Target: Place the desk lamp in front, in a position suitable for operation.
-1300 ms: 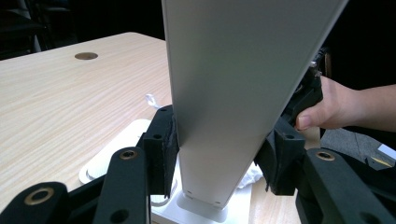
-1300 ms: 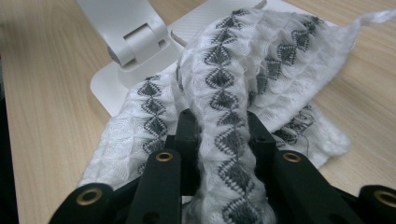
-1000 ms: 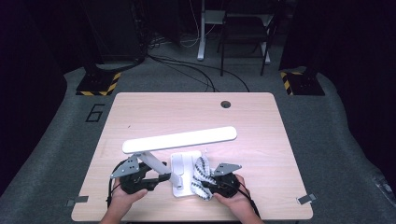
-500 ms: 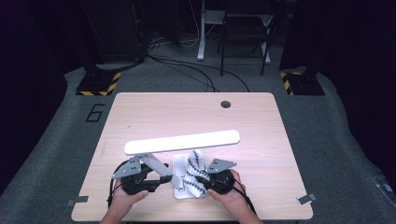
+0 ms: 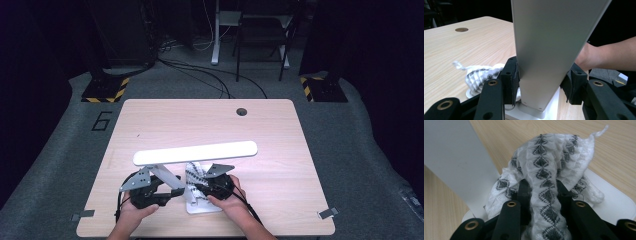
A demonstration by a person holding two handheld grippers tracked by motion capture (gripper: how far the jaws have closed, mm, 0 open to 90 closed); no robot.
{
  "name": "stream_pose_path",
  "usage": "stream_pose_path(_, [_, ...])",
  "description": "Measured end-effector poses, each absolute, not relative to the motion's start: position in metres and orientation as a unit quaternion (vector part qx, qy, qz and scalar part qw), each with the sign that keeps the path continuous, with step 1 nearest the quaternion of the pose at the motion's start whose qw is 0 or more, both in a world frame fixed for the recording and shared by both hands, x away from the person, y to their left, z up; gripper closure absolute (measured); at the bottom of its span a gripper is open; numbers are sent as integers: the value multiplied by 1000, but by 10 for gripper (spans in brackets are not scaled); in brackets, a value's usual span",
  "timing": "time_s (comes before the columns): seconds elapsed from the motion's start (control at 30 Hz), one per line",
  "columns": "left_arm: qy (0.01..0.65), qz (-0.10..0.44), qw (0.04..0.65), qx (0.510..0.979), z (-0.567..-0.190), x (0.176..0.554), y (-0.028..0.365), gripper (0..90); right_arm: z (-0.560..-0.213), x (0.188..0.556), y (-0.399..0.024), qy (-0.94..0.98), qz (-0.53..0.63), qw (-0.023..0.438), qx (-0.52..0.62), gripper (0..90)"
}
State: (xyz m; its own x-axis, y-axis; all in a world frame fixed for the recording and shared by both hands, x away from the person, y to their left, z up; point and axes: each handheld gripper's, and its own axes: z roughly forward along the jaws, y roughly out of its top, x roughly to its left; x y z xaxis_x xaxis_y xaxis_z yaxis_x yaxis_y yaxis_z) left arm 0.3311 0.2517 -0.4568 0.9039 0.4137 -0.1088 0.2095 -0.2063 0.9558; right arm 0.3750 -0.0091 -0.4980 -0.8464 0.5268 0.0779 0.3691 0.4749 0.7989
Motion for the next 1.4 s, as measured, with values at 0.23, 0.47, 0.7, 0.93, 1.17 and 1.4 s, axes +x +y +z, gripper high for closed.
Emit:
stream_pose_path(0.23, [202,85,597,771,-457,331,252,531,-506,382,-5,860,431,98,254,716])
stream_pose_path(0.47, [201,84,601,769,-458,331,251,531,-506,391,-7,857,432,93,267,716])
stream_pose_path(0.7, [202,84,602,768,-458,331,251,531,-508,403,-11,851,422,111,292,716])
stream_pose_path(0.93, [202,84,602,768,-458,331,252,531,-498,409,-7,849,414,118,306,714])
stream_pose_path(1.17, [202,84,603,767,-458,331,251,531,-497,401,9,857,427,87,275,714])
stream_pose_path(1.4, [201,84,602,768,-458,331,251,532,-503,405,14,856,424,92,282,715])
